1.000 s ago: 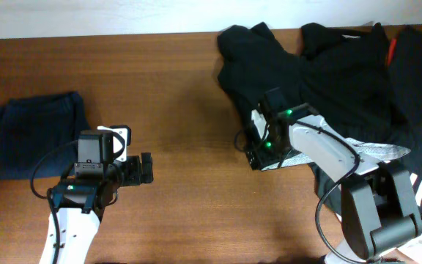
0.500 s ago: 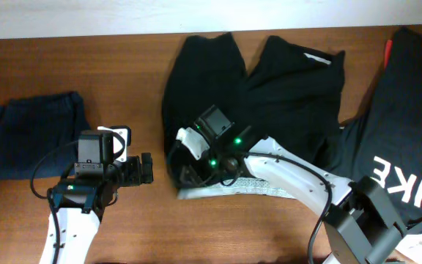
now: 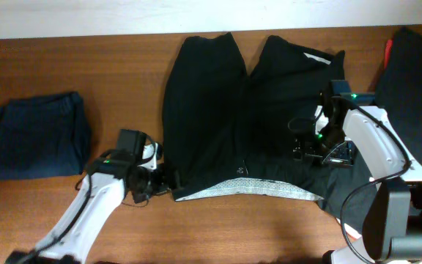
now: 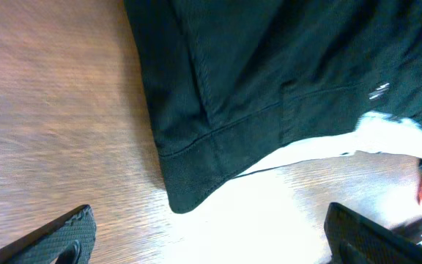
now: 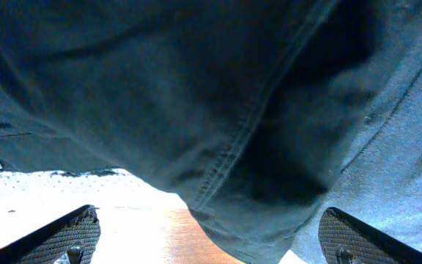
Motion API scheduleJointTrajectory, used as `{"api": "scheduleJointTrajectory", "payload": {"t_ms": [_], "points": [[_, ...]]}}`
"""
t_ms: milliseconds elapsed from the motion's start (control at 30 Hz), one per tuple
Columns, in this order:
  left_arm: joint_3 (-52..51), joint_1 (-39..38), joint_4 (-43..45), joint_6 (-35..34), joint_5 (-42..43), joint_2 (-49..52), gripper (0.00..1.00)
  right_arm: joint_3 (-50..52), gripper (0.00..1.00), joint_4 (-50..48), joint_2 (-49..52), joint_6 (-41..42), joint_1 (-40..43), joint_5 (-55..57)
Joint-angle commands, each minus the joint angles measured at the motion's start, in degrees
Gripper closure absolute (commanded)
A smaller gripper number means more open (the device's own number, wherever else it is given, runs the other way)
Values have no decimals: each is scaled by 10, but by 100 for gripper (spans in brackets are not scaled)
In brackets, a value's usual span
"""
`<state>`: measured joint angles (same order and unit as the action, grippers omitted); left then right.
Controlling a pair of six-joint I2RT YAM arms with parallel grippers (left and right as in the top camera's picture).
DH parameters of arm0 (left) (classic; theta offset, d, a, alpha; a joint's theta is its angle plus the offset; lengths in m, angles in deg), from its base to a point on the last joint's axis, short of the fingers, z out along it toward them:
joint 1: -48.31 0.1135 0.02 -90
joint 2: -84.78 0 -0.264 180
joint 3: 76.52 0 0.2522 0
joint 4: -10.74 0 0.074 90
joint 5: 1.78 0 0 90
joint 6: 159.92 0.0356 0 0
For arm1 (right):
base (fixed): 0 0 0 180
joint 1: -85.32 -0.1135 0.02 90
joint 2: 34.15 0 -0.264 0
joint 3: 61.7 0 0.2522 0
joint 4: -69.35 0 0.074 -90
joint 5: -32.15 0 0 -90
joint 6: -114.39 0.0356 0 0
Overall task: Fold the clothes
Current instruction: 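Grasp the trousers' left edge with the left gripper and spread them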
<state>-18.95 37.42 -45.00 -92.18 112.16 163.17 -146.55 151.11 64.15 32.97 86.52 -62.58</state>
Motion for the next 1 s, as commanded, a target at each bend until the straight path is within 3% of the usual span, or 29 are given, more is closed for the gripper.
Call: {"api": "scheduleJointTrajectory", "payload": {"t_ms": [0, 33, 67, 133, 233, 300, 367, 400, 433, 567, 633, 733, 833, 967], "points": [[-5, -49, 46, -66, 33, 102, 5, -1, 1, 2, -12, -4, 8, 5], [-5, -63, 67, -66, 35, 129, 22, -1, 1, 2, -12, -4, 8, 5], [-5, -71, 87, -66, 31, 149, 52, -1, 1, 2, -12, -4, 8, 5], [-4, -65, 96, -61, -17, 162, 98, -1, 1, 2, -12, -4, 8, 5], [45, -5, 28, -23, -89, 160, 99, -1, 1, 1, -12, -4, 8, 9], [181, 70, -52, 33, -168, 160, 99, -1, 1, 1, -12, -4, 8, 9], [340, 125, -65, 42, -286, 160, 99, -1, 1, 1, -12, -4, 8, 9], [419, 155, -53, 42, -302, 162, 75, -1, 1, 1, -12, -4, 8, 9], [441, 168, -49, 42, -279, 162, 1, -1, 1, 1, -12, -4, 8, 9], [438, 160, -244, 41, -151, 193, 1, -1, 1, -1, -12, -4, 8, 9], [389, 105, -322, 41, -55, 226, 1, -1, 1, -5, -12, -4, 8, 9], [275, 30, -287, 7, 36, 227, 1, -1, 1, -5, -12, -4, 8, 9], [195, -52, -212, -38, 37, 227, 4, -1, 1, -5, -12, -4, 8, 9], [180, -136, -184, -86, 37, 227, 4, -1, 1, -5, -12, -4, 8, 9]]}}
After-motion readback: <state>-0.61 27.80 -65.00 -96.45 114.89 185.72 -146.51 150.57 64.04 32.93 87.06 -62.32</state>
